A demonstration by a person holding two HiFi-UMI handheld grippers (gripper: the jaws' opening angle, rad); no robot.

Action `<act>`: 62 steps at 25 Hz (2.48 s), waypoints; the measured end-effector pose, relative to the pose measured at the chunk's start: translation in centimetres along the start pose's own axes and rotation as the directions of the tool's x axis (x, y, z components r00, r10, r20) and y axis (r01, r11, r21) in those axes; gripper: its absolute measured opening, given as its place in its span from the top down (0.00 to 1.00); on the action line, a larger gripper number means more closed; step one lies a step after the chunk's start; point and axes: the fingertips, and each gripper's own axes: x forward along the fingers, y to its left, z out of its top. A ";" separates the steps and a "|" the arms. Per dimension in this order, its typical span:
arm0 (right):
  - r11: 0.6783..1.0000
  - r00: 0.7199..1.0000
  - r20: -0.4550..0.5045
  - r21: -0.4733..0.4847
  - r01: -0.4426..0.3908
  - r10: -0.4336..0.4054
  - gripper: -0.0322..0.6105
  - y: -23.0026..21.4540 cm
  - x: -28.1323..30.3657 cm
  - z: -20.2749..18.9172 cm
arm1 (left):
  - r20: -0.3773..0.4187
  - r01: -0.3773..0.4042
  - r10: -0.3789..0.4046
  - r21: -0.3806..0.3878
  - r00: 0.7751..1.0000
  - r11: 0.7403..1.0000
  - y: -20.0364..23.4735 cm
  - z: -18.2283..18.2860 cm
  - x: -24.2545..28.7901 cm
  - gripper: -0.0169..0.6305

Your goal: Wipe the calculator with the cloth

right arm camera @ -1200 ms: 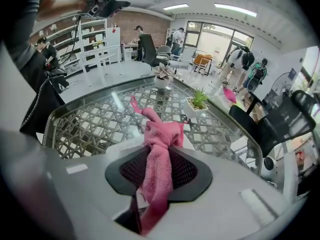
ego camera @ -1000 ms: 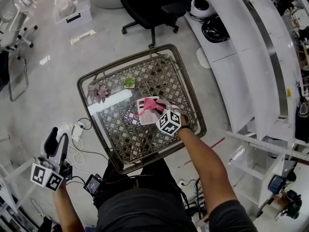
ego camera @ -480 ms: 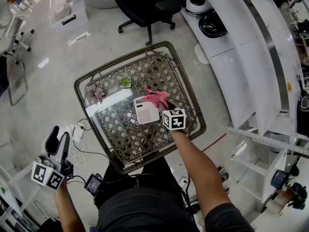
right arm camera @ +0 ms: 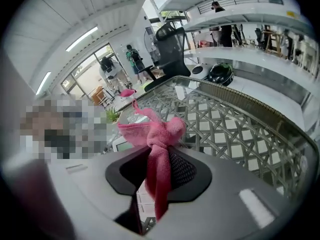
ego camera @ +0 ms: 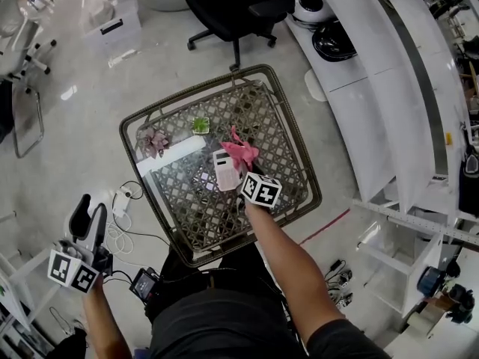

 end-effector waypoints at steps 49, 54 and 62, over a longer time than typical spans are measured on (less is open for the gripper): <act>0.518 0.979 -0.169 -0.851 -0.089 -0.111 0.81 -3.2 -1.6 -2.7 | -0.011 0.006 -0.006 -0.009 1.000 1.000 -0.6 -0.8 -0.2 0.63; 0.678 0.986 -0.136 -0.734 -0.033 -0.099 0.81 -2.7 -1.9 -3.2 | -0.016 0.018 -0.018 -0.005 1.000 1.000 -1.3 -0.8 0.3 0.63; 0.877 0.990 -0.080 -0.477 0.063 -0.115 0.81 -2.9 -2.7 -3.3 | -0.015 0.017 -0.017 -0.006 1.000 1.000 -1.1 -1.1 0.2 0.63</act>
